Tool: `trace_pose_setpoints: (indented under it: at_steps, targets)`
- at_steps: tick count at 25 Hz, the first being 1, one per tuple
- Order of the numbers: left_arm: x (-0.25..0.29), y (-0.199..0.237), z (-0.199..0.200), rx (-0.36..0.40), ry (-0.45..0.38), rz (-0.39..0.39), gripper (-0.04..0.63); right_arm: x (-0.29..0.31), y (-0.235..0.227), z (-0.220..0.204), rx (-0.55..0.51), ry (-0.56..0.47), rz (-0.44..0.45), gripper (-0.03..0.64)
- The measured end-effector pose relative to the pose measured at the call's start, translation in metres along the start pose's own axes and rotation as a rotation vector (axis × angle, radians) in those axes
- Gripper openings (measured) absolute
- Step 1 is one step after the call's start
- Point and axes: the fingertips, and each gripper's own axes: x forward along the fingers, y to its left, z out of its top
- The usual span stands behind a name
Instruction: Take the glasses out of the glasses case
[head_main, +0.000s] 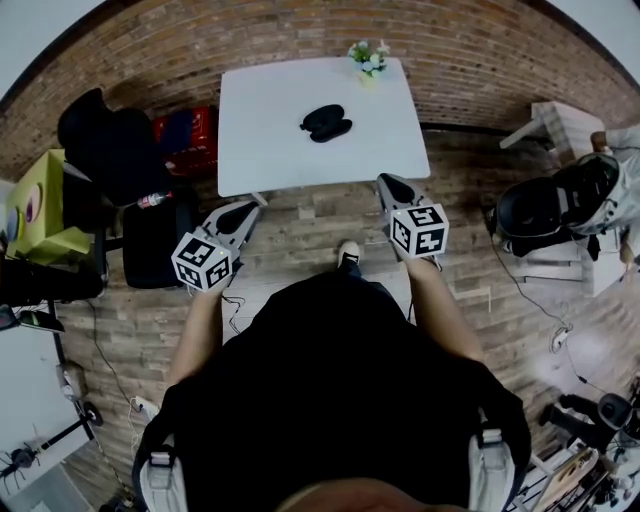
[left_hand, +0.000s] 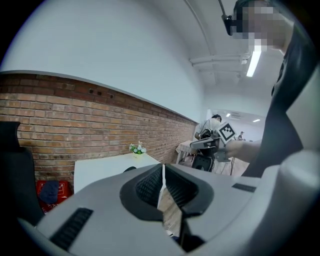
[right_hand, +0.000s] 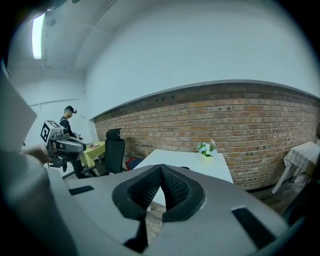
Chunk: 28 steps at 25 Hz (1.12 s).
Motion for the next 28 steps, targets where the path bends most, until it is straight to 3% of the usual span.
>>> trace_pose_setpoints:
  at_steps: [17, 28]
  targets:
    - [0.072, 0.032, 0.012, -0.018, 0.028, 0.006, 0.022, 0.053, -0.063, 0.010, 0.005, 0.044, 0.017, 0.015]
    - [0.106, 0.051, 0.042, -0.013, 0.010, 0.037, 0.021, 0.081, -0.094, 0.031, -0.005, 0.051, 0.039, 0.015]
